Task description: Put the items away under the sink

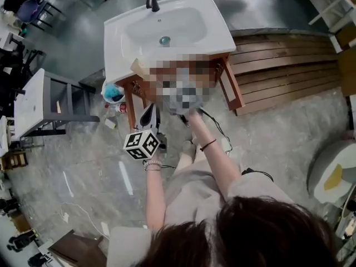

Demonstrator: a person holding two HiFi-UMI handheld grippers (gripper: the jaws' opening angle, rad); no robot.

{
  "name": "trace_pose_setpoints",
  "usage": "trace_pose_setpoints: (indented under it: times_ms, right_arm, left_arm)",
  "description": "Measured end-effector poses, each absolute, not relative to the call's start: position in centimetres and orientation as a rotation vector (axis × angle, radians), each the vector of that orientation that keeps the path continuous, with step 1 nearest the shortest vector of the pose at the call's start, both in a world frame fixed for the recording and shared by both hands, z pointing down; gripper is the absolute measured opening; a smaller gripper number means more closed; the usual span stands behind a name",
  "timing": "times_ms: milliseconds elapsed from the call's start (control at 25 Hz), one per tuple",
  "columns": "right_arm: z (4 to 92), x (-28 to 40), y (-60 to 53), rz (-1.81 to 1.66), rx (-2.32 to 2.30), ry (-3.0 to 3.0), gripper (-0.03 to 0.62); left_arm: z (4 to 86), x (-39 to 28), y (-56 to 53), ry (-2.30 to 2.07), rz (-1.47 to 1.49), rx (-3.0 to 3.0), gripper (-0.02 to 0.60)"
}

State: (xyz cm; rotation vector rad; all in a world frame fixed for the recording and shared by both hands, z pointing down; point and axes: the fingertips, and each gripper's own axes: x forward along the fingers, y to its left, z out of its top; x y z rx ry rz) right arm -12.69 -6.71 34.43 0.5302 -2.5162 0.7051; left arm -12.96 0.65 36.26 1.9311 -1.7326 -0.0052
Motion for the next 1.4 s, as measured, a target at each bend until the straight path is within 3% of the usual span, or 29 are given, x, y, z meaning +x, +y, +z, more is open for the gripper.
trace_pose_setpoints:
  times_ms: [640,1400]
  right_arm:
    - [41.8,-11.4,-2.5,0.709,0.461,-2.388,0.048]
    - [54.4,-14.6,-7.5,0.738,0.456,-2.365,0.048]
  left_arm:
    - [41.5,-13.3,0.8,-1.625,0.000,1.987,0.002]
    - [51.5,-14.8,-3.2,-1.678,0.055,1.946,0.002]
